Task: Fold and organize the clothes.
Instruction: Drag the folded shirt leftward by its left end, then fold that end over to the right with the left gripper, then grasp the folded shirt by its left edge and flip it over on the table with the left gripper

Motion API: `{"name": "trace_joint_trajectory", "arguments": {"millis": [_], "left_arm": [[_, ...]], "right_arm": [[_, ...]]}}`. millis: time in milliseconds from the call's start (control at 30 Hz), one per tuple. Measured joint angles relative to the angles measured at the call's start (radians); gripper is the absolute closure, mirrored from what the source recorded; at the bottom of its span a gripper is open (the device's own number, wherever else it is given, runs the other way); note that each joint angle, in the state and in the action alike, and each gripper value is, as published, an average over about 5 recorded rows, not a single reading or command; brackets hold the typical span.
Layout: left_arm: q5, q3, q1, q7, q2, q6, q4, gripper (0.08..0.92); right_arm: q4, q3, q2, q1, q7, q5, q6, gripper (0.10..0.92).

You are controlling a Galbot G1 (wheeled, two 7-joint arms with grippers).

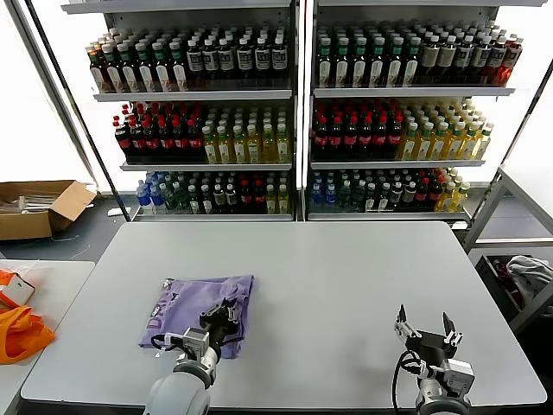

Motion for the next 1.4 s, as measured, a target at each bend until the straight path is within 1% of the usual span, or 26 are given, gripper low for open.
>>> {"name": "trace_joint_trajectory", "arguments": {"millis": [167, 367, 600, 700, 800, 1133, 1400], "left_arm": [[-0.049, 0.024, 0.008, 0.014, -0.013, -0.017, -0.002, 0.649], [-0.138, 0.027, 0.011, 0.007, -0.02, -0.023, -0.02, 0.476], [-0.327, -0.017, 0.013, -0.018, -0.009, -0.019, -0.089, 0.269], [-0.347, -0.055, 0.02, -0.017, 0.006, -0.026, -0.102, 0.203], [-0.319, -0.103, 0.031, -0.008, 0.029, -0.039, -0.104, 0.181], [-0.126, -0.249, 0.087, 0.057, 0.122, -0.077, -0.088, 0.177], [-0.123, -0.303, 0.093, 0.084, 0.17, -0.05, -0.05, 0.177]], "right_arm": [[0.002, -0.008, 0.002, 0.0, 0.0, -0.003, 0.002, 0.203], [0.0, -0.013, -0.005, 0.001, 0.0, -0.004, 0.007, 0.203], [-0.011, -0.032, -0.011, 0.014, -0.001, -0.007, 0.008, 0.203], [-0.018, -0.042, -0.017, 0.022, -0.001, -0.004, 0.006, 0.203], [-0.027, -0.052, -0.022, 0.033, -0.002, -0.002, 0.006, 0.203], [-0.06, -0.086, -0.025, 0.069, -0.003, -0.001, 0.007, 0.203], [-0.068, -0.09, -0.027, 0.075, -0.002, 0.0, 0.009, 0.203]]}}
